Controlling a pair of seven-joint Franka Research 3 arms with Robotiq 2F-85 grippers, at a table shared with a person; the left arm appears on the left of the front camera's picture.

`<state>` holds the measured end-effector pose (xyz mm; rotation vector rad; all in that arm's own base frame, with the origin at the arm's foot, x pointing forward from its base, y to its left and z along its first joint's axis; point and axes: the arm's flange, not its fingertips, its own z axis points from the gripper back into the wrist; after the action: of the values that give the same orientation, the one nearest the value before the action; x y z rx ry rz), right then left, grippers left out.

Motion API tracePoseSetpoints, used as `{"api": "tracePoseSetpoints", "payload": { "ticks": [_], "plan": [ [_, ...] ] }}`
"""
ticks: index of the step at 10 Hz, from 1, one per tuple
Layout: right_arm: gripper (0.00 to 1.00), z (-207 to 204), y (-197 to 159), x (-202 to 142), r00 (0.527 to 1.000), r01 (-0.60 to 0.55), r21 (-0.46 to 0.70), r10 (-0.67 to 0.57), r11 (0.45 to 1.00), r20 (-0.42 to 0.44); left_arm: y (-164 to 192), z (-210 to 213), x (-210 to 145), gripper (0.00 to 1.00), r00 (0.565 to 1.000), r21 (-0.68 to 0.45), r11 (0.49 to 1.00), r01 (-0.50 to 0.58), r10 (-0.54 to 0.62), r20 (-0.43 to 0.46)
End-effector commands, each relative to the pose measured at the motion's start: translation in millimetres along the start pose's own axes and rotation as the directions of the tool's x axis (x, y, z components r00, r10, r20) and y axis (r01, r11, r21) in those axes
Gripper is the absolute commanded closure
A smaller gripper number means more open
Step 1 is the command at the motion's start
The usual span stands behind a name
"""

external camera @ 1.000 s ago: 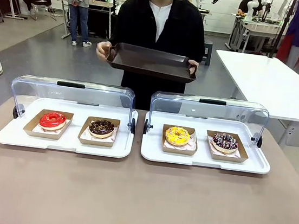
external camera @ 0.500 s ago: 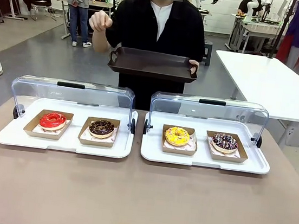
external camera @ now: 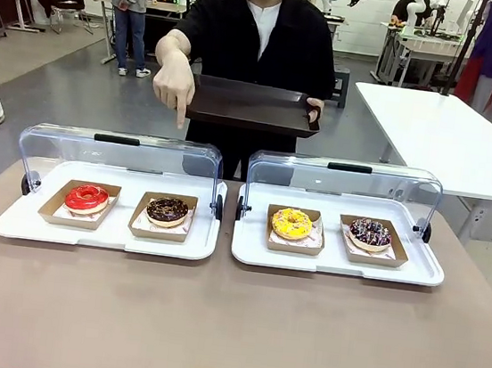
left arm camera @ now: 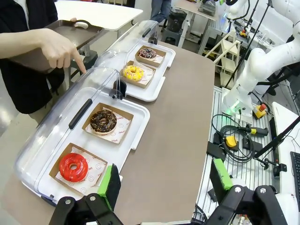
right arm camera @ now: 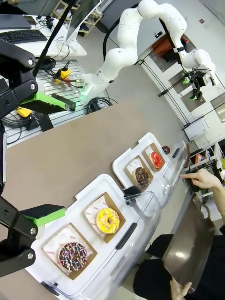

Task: Provide the desired donut to the person.
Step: Pick up and lift the Paper togo box containing the Donut pointed at by the person.

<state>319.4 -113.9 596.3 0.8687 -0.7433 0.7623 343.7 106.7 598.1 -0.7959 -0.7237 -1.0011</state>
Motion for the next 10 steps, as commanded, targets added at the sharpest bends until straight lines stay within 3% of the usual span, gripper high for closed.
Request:
{"api": "tracePoseSetpoints", "payload": {
  "ticks": [1, 8, 9, 10],
  "plan": [
    [0.00, 0, -3, 3, 1.000, -0.017, 0.015, 0.017, 1.000, 0.019, 1, 0, 1, 0.00, 1.000, -0.003, 1.000, 0.009, -0.009, 0.011],
    [0.00, 0, -3, 3, 1.000, -0.017, 0.015, 0.017, 1.000, 0.019, 1, 0, 1, 0.00, 1.000, -0.003, 1.000, 0.009, -0.009, 0.011],
    [0.00, 0, -3, 3, 1.000, -0.017, 0.015, 0.017, 1.000, 0.019, 0, 0, 0, 0.00, 1.000, 0.000, 1.000, 0.000, 0.000, 0.000],
    [0.00, 0, -3, 3, 1.000, -0.017, 0.015, 0.017, 1.000, 0.019, 0, -3, 17, 0.00, 0.997, -0.046, 0.999, -0.002, -0.002, -0.074]
  ]
}}
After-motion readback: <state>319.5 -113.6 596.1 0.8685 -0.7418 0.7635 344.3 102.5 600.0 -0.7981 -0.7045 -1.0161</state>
